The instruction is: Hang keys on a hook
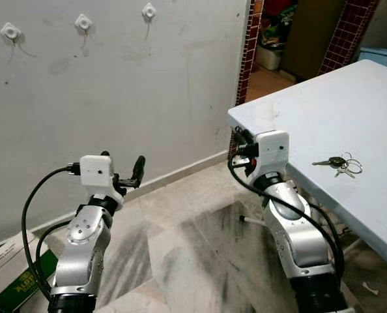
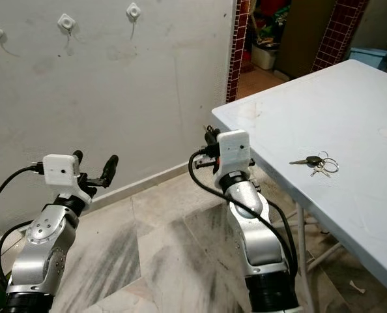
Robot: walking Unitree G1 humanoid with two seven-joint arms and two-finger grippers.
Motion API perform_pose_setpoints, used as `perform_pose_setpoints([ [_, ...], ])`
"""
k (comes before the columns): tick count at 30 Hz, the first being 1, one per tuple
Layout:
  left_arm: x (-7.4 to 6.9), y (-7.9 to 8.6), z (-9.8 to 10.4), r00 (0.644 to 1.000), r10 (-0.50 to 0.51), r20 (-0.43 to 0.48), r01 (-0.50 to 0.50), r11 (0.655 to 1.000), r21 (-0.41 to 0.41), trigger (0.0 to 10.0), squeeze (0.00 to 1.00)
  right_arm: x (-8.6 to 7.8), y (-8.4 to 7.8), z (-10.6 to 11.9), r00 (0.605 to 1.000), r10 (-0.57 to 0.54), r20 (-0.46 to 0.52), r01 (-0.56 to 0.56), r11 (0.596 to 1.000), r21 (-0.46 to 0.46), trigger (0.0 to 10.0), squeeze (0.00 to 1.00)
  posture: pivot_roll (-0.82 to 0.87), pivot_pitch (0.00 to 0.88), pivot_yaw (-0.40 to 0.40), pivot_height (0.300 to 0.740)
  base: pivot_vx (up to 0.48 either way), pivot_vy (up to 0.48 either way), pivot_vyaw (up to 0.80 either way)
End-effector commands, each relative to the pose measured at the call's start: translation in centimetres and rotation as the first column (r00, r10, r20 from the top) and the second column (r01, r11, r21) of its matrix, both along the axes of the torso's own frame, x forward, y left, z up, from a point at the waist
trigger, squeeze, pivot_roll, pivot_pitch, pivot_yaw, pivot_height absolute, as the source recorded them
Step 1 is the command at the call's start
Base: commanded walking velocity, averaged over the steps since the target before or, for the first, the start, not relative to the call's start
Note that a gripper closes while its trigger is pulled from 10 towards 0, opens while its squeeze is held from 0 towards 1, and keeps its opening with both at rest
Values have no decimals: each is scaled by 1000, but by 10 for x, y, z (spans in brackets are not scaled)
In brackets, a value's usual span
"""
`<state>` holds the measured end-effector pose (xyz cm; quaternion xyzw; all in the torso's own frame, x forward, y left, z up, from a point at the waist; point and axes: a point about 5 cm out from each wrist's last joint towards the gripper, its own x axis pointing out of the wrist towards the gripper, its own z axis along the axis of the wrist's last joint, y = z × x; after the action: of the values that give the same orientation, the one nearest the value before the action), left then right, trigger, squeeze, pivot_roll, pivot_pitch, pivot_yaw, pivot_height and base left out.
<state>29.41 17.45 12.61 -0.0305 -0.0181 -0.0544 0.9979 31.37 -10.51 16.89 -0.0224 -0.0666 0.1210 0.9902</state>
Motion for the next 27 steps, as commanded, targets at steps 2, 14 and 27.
perform_pose_setpoints([
  [2, 0, -3, 8, 999, -12, 33, 13, 1000, -12, 10000, 0, 0, 6, 3, 1000, 21, 18, -21, 1000, -4, 10000, 0, 16, 29, 38, 740, 0, 0, 278],
  [14, -6, -14, 3, 999, -42, 23, 43, 998, -46, 10000, 0, -1, 7, 0, 1000, 28, 10, -28, 1000, -5, 10000, 0, 14, 41, 34, 740, 110, 0, 741],
  [27, -8, -16, 2, 998, -55, 16, 56, 997, -46, 10000, 0, -1, 8, -1, 1000, 28, 5, -28, 1000, 1, 10000, 0, 15, 43, 38, 740, 346, 0, 502],
])
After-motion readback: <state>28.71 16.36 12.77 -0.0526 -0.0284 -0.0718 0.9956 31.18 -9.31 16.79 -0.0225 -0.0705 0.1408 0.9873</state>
